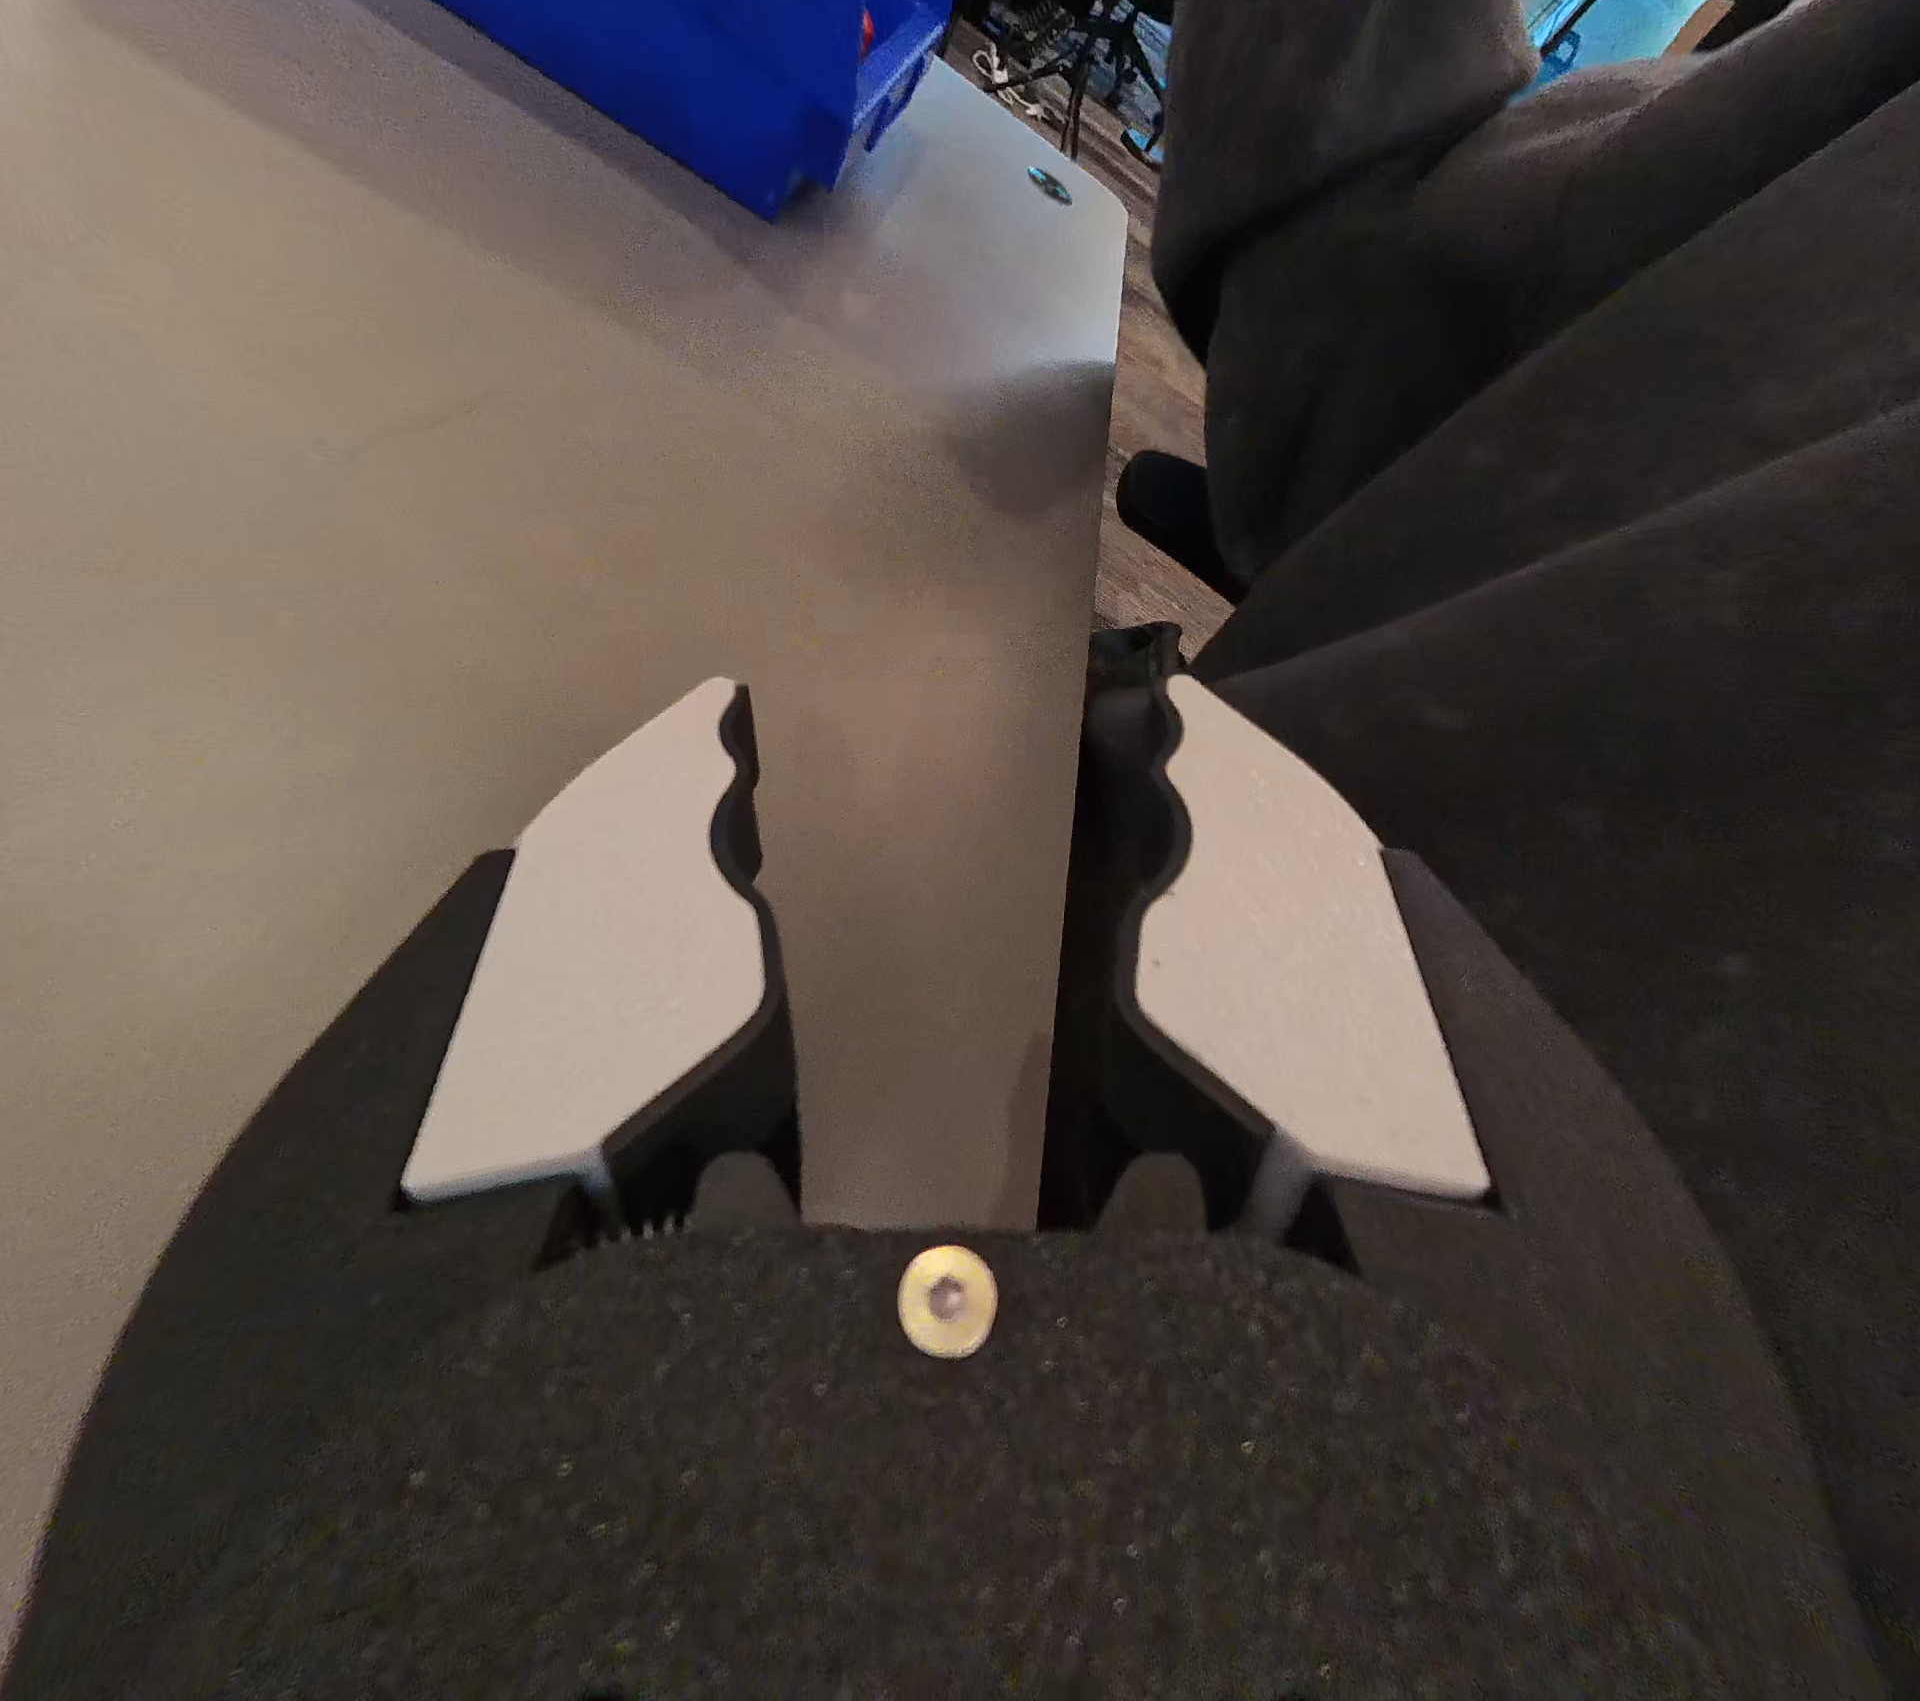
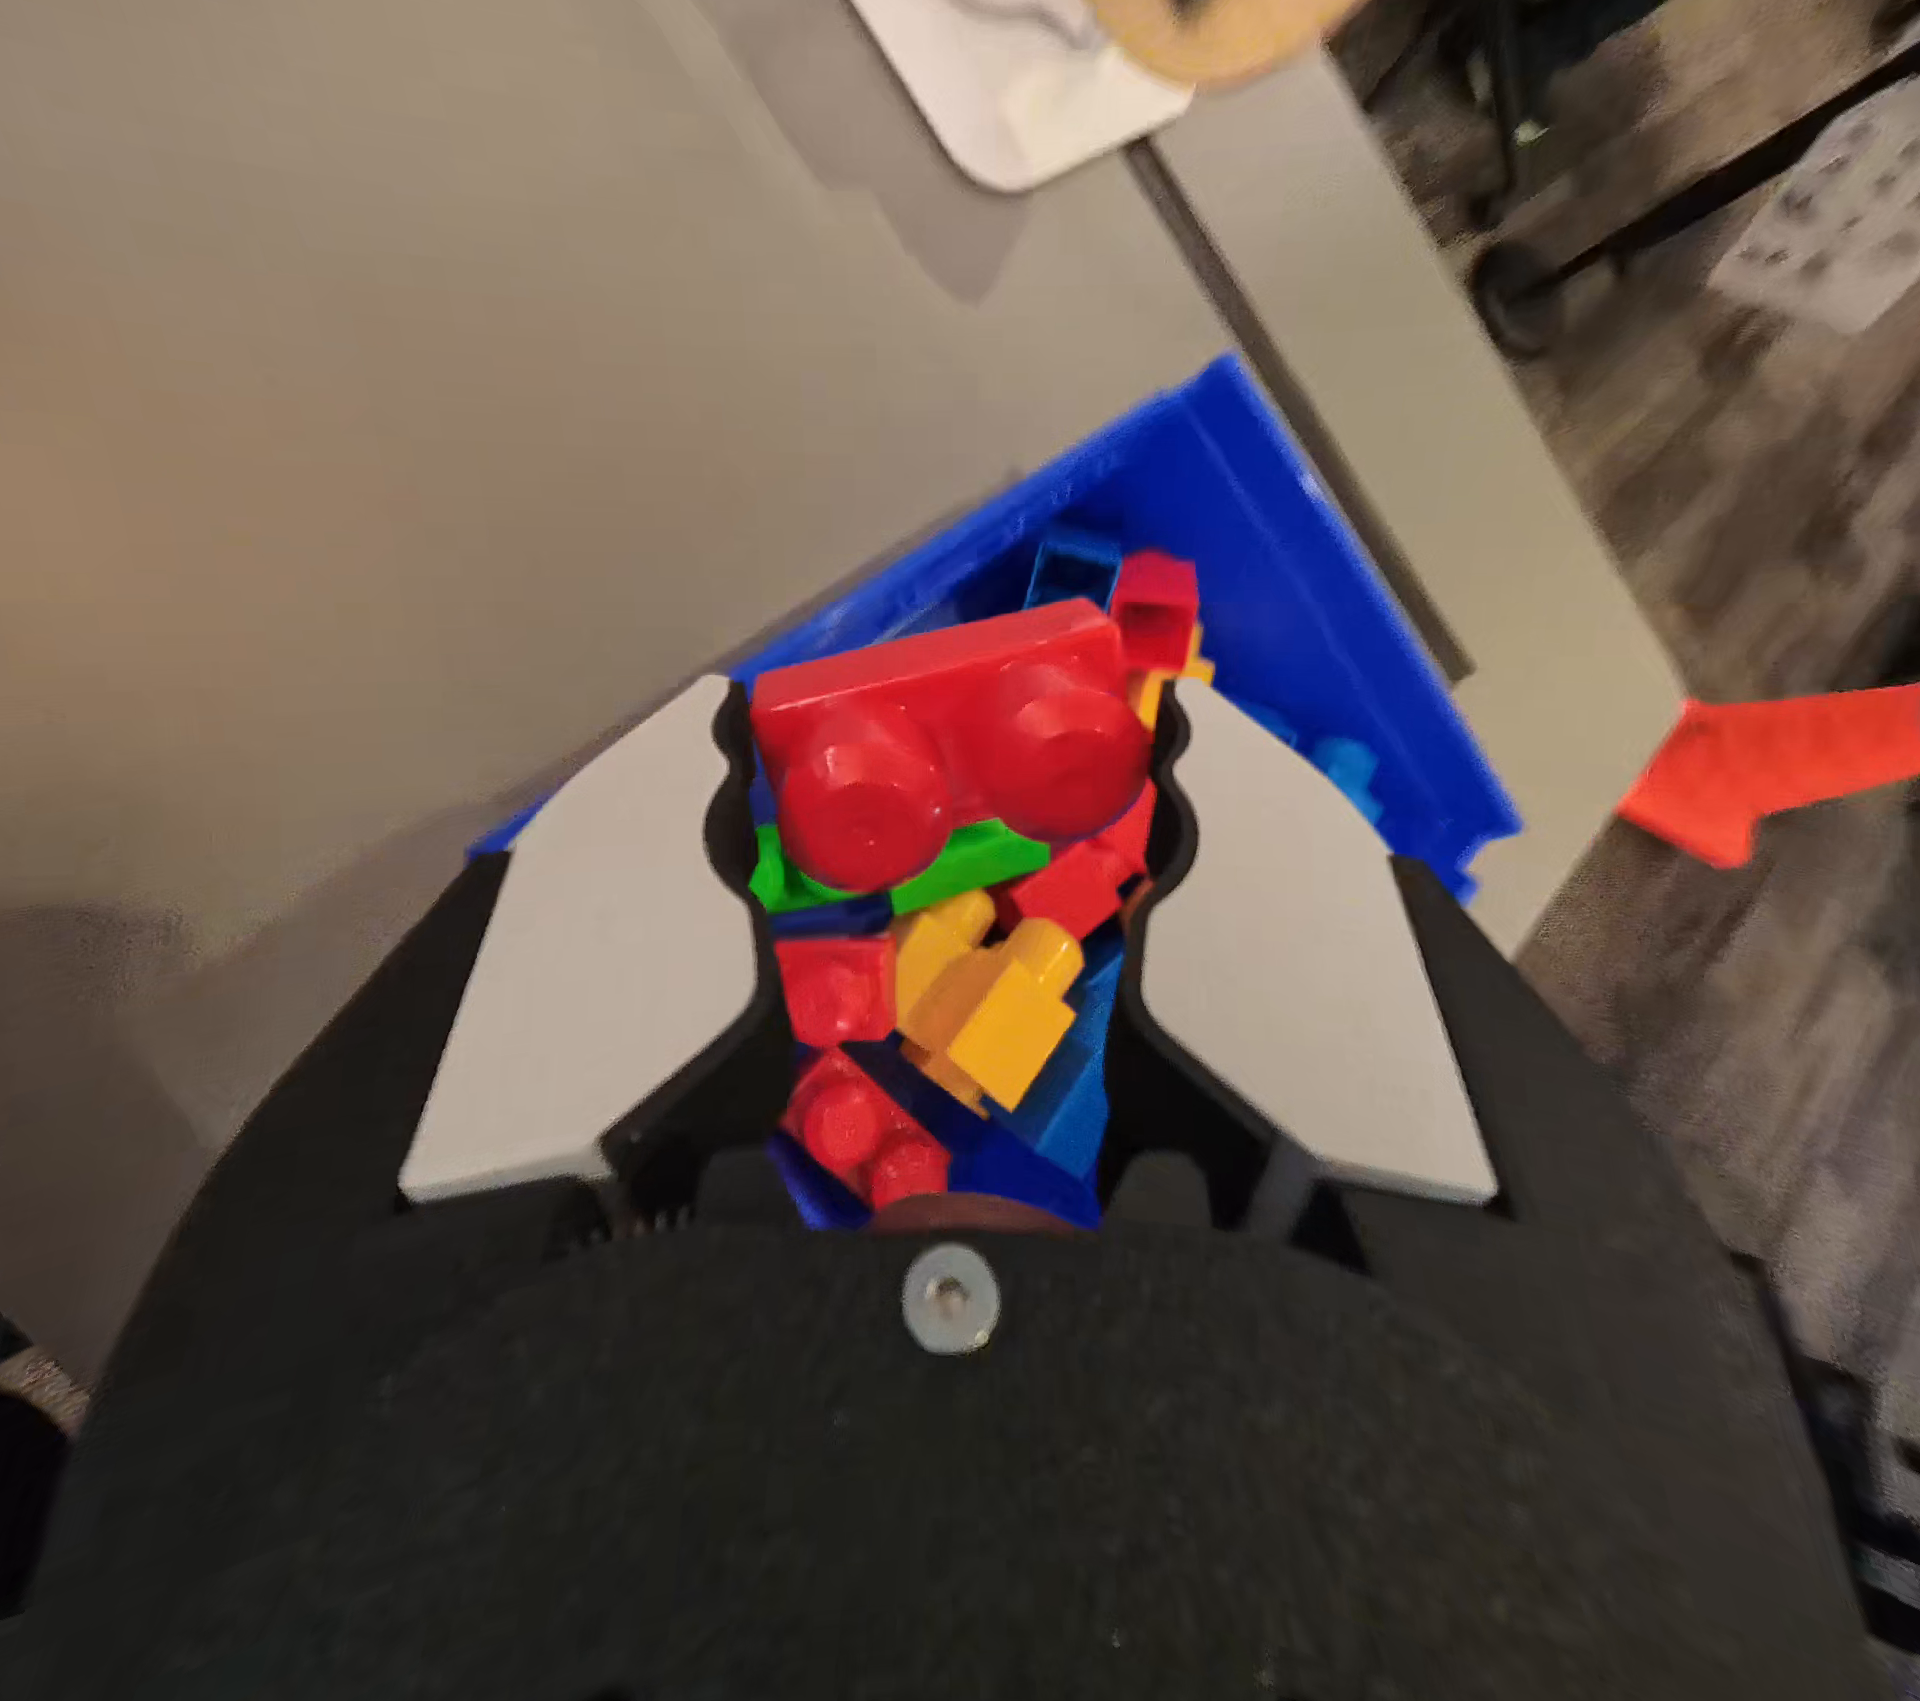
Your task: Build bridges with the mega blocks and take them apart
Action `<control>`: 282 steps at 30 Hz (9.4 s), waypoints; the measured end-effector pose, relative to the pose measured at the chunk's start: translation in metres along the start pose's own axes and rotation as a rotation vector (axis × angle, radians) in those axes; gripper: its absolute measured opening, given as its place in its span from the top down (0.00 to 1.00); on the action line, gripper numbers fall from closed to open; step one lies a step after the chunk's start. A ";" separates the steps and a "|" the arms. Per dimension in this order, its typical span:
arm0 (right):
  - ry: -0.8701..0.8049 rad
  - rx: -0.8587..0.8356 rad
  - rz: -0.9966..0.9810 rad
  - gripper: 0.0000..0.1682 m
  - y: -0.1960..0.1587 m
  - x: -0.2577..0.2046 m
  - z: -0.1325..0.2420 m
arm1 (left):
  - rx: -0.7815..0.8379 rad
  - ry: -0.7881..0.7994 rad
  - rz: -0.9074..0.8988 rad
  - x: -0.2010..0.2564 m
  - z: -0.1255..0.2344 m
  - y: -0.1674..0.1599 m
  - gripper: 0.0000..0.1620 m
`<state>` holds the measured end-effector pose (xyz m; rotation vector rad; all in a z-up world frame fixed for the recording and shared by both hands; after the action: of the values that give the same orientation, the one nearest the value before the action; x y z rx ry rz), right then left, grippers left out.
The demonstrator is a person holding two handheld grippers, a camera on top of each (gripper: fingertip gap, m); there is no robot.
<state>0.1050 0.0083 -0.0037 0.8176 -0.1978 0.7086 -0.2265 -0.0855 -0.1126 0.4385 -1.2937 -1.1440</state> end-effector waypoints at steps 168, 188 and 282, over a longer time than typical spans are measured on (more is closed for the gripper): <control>0.083 0.159 -0.211 0.42 -0.042 -0.068 0.029 | -0.964 0.400 -0.258 -0.097 -0.001 0.056 0.57; 0.799 0.292 -0.303 0.44 -0.027 -0.266 0.031 | -1.098 0.412 -0.396 -0.168 -0.040 0.054 0.52; -0.741 0.399 -0.809 0.60 -0.201 -0.030 0.064 | 0.165 0.676 -0.049 -0.047 -0.221 0.116 0.59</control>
<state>0.2187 -0.1479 -0.0930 1.4044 -0.3627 -0.3582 0.0266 -0.0672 -0.1076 0.8953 -0.7826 -0.8200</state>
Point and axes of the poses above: each gripper's, where its closed fingertips meet, z back along the fingers, y out of its top, x = y × z across the jaws, the point moved 2 cm from there along z, back along the fingers, and after that the axes turned 5 degrees about -y, right-handed, at the moved point
